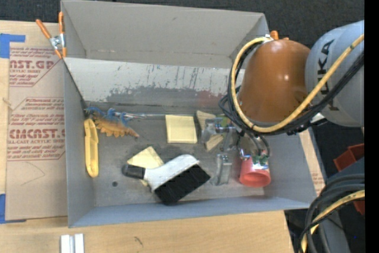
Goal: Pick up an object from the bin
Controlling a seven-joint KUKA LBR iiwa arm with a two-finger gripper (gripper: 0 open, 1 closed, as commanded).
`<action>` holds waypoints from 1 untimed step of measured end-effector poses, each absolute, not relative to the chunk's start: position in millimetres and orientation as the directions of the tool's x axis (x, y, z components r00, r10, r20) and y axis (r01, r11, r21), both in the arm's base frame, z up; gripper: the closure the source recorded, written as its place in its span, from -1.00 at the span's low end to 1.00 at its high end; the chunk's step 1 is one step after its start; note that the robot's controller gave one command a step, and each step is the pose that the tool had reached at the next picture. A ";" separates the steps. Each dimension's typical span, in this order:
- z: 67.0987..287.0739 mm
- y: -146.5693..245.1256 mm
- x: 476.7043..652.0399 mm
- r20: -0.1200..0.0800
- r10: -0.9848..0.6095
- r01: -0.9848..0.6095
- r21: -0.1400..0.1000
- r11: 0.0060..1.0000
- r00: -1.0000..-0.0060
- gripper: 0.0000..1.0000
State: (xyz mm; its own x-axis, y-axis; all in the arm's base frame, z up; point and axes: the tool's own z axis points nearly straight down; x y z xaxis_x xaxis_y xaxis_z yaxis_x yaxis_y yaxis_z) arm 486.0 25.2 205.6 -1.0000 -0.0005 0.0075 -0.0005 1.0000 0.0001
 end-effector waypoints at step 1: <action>209.5 25.2 487.8 -0.001 0.000 0.000 0.001 1.000 -1.000 -1.00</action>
Offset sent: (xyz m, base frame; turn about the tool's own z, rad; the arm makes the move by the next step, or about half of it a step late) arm 0.0417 0.0431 -0.1356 -0.3741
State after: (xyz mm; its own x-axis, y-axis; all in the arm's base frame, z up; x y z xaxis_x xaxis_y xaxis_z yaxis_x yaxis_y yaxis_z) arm 487.8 25.2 209.5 -1.0000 -0.0001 -0.0007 -0.0001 1.0000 0.0007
